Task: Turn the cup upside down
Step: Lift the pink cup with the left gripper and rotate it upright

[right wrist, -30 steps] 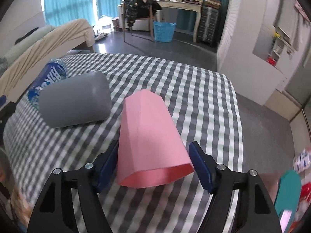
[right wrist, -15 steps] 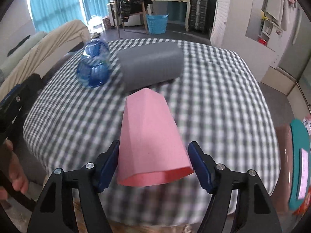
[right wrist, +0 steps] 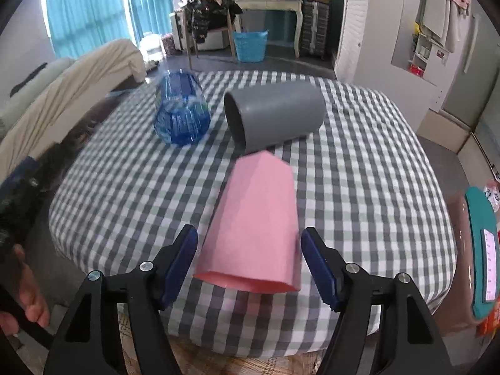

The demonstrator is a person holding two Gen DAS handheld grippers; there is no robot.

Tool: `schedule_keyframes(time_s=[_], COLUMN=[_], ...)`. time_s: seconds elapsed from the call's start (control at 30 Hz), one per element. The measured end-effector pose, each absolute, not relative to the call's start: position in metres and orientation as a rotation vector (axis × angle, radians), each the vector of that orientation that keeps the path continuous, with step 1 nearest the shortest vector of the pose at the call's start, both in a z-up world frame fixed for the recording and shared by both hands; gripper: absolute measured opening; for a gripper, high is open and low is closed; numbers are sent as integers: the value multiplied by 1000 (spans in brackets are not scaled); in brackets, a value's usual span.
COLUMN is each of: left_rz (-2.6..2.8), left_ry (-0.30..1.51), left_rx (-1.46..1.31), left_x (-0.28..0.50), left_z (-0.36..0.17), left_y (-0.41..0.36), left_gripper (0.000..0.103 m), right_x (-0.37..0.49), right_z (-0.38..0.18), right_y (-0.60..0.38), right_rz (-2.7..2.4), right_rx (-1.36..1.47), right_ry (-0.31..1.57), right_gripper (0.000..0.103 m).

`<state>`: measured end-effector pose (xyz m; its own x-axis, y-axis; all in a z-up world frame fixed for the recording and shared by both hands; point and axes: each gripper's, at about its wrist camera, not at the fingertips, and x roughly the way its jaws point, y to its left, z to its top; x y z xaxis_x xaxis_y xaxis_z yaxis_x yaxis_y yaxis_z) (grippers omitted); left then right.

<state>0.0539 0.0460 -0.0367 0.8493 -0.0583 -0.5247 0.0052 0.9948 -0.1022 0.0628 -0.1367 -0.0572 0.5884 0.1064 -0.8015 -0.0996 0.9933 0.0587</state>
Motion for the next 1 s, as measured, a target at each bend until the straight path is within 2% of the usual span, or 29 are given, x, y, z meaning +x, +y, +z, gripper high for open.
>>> schedule_keyframes(time_s=[0.1, 0.2, 0.53, 0.97, 1.0], left_rz=[-37, -64, -163, -204, -205], left_ry=[578, 620, 768, 982, 989], left_rx=[-73, -89, 37, 114, 113], left_x=[60, 71, 114, 146, 147], left_z=[-34, -29, -12, -64, -66], left_y=[32, 15, -81, -127, -130], left_gripper=[103, 103, 102, 100, 96], right_x=[58, 55, 74, 86, 86], right_z=[-38, -19, -29, -72, -72], right_y=[-157, -184, -262, -298, -299], right_rz=[139, 123, 100, 163, 161], right_rx=[35, 44, 93, 223, 224], right_ry=[861, 792, 778, 826, 826], right_gripper=[75, 85, 85, 85, 85])
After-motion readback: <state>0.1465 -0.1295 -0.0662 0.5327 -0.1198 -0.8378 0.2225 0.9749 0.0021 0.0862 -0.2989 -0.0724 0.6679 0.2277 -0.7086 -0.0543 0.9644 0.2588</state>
